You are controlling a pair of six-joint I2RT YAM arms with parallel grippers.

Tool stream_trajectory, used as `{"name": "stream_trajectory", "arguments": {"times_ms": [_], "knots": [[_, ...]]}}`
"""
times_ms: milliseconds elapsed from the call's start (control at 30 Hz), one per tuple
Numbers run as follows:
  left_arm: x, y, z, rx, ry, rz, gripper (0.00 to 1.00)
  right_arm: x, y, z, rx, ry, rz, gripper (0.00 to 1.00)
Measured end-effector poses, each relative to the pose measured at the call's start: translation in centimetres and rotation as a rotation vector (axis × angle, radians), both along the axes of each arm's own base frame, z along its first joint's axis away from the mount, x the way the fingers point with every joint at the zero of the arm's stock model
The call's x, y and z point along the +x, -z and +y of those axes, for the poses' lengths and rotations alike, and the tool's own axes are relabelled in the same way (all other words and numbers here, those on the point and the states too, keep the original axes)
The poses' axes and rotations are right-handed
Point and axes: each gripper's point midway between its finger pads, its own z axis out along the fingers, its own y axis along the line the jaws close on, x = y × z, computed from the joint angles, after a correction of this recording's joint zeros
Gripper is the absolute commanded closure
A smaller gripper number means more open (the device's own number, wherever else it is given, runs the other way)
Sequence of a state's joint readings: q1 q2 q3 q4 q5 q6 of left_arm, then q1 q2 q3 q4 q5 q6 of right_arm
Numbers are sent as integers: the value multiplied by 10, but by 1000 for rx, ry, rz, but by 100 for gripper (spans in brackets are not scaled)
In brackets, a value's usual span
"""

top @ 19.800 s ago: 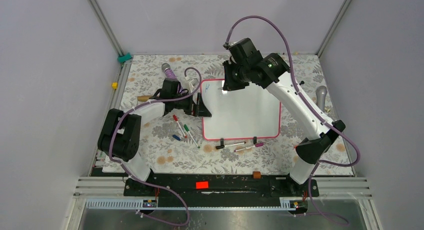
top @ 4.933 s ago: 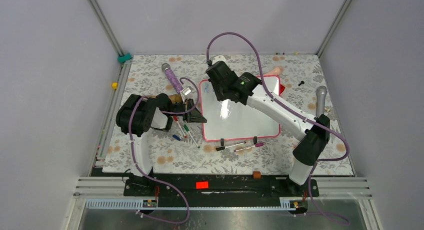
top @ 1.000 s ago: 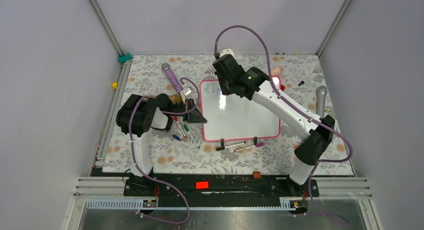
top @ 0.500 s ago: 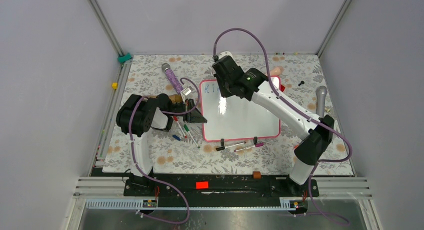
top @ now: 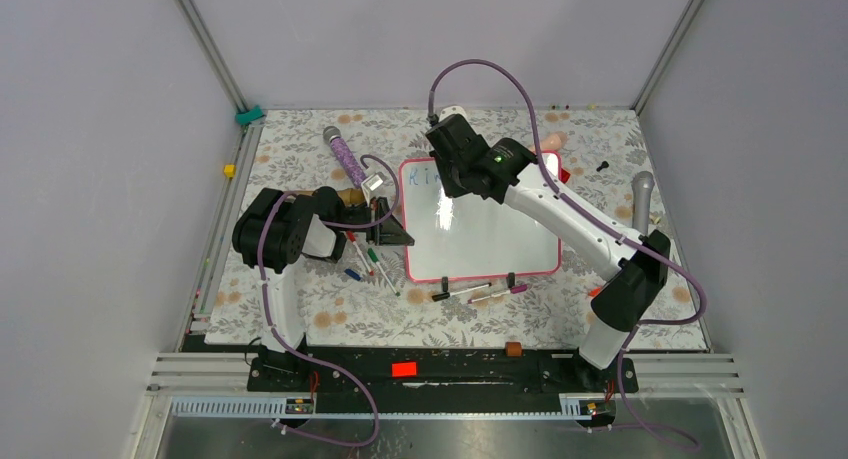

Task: Write a sentence on the whiteboard

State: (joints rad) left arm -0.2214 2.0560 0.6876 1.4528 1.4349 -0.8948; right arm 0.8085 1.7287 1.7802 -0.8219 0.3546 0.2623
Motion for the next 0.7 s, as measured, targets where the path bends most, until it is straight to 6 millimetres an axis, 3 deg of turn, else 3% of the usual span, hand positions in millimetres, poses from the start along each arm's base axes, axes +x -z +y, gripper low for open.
{"name": "stream_trajectory", "arguments": {"times_ms": [700], "knots": [[0, 0, 0, -1, 2, -4, 100, 26, -27, 0, 11, 33, -62, 100]]}}
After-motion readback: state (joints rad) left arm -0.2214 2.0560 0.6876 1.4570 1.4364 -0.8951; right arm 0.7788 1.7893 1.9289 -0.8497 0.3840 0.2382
